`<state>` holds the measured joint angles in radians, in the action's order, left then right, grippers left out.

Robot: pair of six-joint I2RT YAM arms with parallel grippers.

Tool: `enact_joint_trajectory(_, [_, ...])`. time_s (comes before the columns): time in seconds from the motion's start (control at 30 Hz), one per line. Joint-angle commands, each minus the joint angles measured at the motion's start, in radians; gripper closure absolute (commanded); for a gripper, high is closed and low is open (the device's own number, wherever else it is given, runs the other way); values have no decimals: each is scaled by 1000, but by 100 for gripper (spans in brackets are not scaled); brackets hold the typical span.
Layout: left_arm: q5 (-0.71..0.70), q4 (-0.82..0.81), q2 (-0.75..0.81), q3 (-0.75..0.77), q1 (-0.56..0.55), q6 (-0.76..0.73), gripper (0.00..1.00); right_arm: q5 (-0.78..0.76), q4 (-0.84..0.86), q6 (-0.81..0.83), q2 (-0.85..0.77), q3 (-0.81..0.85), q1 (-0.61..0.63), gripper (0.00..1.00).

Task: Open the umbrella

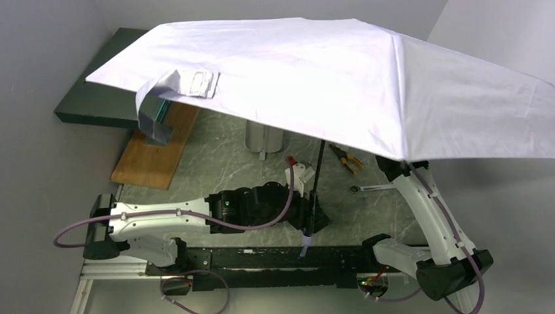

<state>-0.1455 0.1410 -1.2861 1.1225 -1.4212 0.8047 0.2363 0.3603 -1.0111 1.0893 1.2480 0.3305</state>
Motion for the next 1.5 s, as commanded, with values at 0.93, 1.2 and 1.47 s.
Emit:
enact_joint_trajectory(0.93, [-180,-35,70,-40,-10,-173,1,-94,41,236,-70,-40,146,100])
enact_joint_trajectory(1.2, [-251,29,29,42,-38,-157,1,-177,1,507,-94,-31,156,100])
enact_joint_trajectory(1.47, [-487,537,215,5,-192,72,1,-507,100,788,-75,-174,152,100])
